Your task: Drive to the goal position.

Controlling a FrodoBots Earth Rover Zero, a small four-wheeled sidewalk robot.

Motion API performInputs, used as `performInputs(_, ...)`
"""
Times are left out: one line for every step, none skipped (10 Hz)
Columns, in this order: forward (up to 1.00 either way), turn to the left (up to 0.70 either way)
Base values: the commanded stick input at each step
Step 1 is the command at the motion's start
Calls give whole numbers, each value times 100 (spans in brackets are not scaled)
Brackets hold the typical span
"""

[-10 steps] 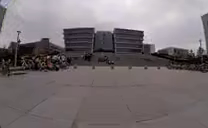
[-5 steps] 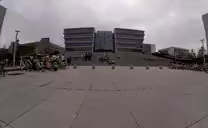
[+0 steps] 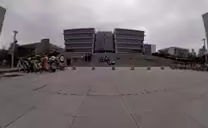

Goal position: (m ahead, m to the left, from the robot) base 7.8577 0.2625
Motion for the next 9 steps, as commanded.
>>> performInputs(70, 0)
performInputs(70, 0)
performInputs(70, 0)
performInputs(70, 0)
performInputs(70, 0)
performInputs(70, 0)
performInputs(70, 0)
performInputs(70, 0)
performInputs(70, 0)
